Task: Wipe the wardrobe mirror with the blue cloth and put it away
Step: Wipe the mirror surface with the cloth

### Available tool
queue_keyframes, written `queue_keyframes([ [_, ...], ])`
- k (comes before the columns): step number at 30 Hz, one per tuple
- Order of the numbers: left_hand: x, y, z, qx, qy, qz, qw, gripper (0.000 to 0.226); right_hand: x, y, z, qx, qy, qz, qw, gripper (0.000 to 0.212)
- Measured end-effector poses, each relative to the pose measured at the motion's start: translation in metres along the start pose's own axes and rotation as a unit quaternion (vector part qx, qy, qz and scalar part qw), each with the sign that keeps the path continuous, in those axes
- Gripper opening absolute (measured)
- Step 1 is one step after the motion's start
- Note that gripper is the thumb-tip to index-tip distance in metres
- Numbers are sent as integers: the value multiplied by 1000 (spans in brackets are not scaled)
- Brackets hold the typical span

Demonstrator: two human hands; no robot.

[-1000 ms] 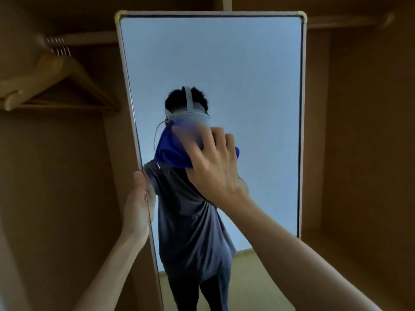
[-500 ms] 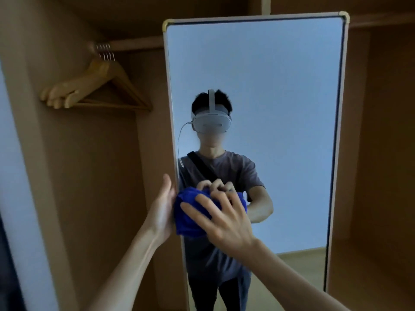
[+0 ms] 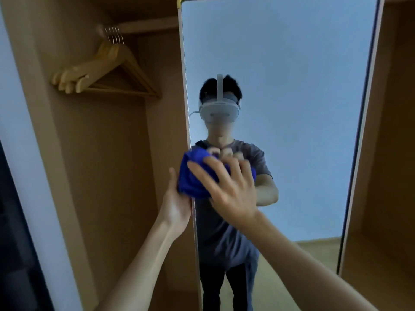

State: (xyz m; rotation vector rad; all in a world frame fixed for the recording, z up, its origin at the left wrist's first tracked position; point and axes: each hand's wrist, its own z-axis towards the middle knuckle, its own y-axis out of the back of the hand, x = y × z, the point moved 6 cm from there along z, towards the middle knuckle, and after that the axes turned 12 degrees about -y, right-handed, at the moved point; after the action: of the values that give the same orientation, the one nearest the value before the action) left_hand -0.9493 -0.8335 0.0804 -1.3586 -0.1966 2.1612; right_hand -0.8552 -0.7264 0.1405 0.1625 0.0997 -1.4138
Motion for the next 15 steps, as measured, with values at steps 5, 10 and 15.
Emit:
queue_keyframes([
  [5,20,-2,-20,-14,37,98,994,87,4,-2,-132,82,41,9,996,33],
  [10,13,-9,-22,-2,-27,174,984,84,-2,0,-143,130,86,26,987,31],
  [15,15,-7,-24,21,-23,138,990,63,-15,4,-58,46,-24,21,998,44],
])
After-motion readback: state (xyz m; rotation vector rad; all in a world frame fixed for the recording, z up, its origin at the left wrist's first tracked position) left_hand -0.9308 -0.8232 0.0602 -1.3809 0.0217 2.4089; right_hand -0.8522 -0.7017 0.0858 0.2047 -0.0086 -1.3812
